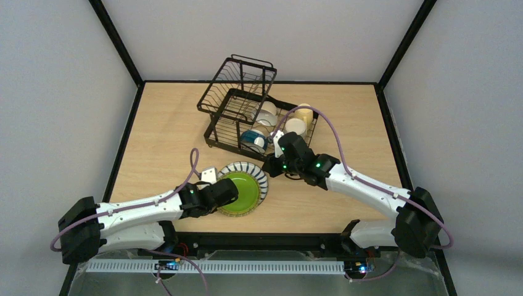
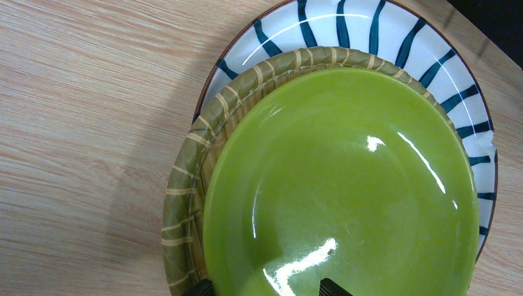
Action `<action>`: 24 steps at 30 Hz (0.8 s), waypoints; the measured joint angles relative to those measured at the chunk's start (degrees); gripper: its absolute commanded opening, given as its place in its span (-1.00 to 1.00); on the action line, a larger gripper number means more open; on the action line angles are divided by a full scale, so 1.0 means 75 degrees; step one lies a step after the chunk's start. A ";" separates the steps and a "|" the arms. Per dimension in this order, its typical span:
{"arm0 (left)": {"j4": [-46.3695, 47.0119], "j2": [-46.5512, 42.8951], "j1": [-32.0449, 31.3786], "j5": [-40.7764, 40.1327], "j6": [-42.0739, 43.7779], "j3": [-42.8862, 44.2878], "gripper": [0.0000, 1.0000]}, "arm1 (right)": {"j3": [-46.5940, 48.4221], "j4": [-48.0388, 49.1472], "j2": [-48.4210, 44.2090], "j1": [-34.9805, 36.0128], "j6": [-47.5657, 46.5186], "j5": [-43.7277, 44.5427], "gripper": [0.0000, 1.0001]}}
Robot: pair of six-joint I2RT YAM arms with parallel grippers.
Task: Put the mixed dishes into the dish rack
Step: Adjust the plate.
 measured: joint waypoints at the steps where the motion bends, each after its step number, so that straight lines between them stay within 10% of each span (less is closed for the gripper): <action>1: 0.0012 0.0009 0.0000 0.0000 0.0000 0.0000 0.98 | 0.0000 0.0000 0.0000 0.0000 0.0000 0.0000 -0.25; 24: 0.0230 -0.0449 0.0006 0.0108 -0.0332 -0.0423 0.98 | -0.0117 0.0070 0.0061 0.0111 0.0000 -0.0079 -0.26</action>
